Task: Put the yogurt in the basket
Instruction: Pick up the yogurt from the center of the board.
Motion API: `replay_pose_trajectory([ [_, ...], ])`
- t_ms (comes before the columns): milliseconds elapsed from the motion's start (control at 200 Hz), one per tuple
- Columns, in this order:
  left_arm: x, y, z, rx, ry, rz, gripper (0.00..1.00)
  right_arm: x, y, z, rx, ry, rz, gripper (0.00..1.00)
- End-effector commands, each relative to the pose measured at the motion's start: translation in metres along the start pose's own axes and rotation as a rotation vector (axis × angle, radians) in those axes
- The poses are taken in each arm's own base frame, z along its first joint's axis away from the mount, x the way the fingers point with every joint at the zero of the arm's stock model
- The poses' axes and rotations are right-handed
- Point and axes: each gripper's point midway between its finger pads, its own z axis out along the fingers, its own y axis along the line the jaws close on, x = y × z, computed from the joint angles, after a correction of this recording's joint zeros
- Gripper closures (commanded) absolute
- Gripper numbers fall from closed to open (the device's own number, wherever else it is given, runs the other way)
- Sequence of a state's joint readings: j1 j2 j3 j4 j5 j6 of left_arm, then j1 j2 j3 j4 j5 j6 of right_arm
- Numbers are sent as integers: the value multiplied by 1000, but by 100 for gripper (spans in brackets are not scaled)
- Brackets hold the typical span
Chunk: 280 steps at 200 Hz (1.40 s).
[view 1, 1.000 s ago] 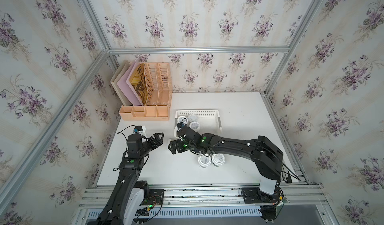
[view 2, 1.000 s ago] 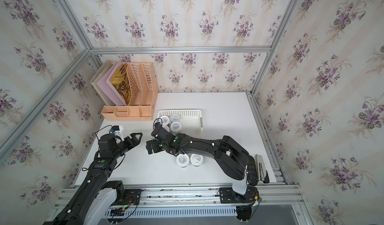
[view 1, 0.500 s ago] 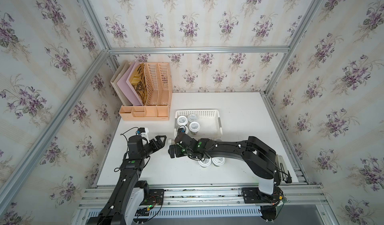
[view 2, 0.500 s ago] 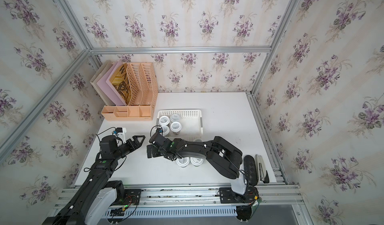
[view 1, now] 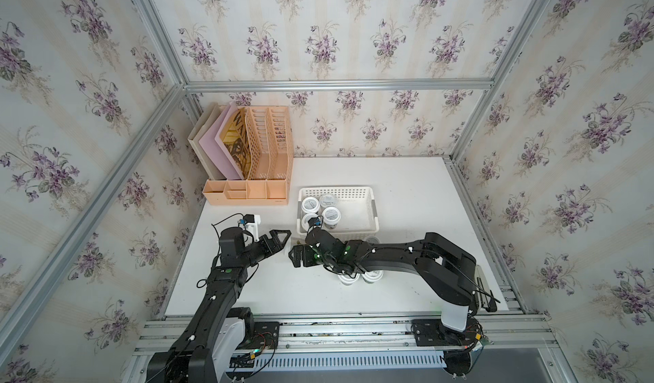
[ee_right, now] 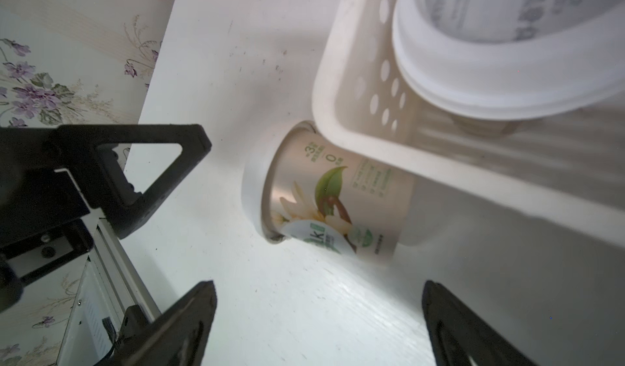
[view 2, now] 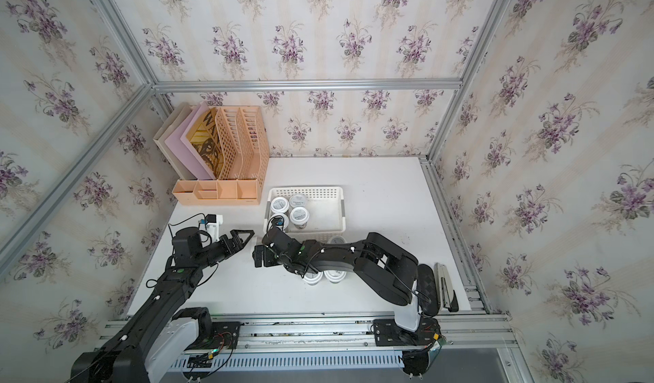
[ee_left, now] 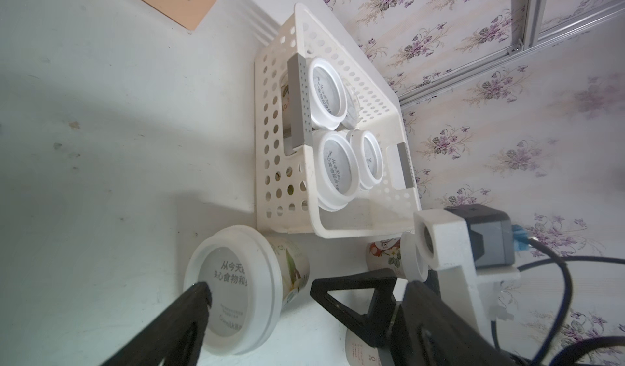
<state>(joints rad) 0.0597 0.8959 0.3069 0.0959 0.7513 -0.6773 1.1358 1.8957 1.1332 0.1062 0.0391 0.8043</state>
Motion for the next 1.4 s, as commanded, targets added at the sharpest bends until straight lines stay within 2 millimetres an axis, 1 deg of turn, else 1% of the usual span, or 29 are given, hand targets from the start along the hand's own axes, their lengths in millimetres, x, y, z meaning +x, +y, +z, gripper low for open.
replay_pose_trajectory([
  [0, -2, -7, 2, 29, 7, 25, 7, -10, 10, -2, -62, -37, 8, 0],
  [130, 2, 0, 6, 0, 20, 22, 6, -14, 8, 1, -79, -38, 5, 0],
  [325, -3, 2, 15, -17, 33, 25, 6, -18, 8, 8, -108, -38, -5, 0],
  [500, -6, -3, 25, -5, 49, 34, 6, -20, 9, 12, -136, -34, -10, 0],
  [629, -2, -7, 31, -11, 74, 48, 6, -19, 11, 14, -157, -29, -12, 0],
  [729, 0, -10, 28, -20, 73, 61, 6, -17, 14, 15, -172, -23, -13, 0],
  [909, -5, -20, 17, -30, 61, 84, 6, -15, 18, 18, -207, -14, -9, 0],
  [1049, -5, -23, 16, -30, 64, 89, 6, -12, 21, 19, -227, -5, -2, 0],
  [1144, -6, -18, 11, -77, 50, 108, 6, -13, 18, 16, -206, -6, -7, 0],
  [1189, -7, -12, 7, -121, 40, 112, 6, -14, 15, 15, -186, -8, -12, 0],
  [1269, -12, -5, 0, -177, 11, 135, 6, -16, 11, 14, -151, -11, -22, 0],
  [1394, -11, 2, 0, -198, 11, 133, 6, -21, 8, 16, -90, -3, -37, 0],
])
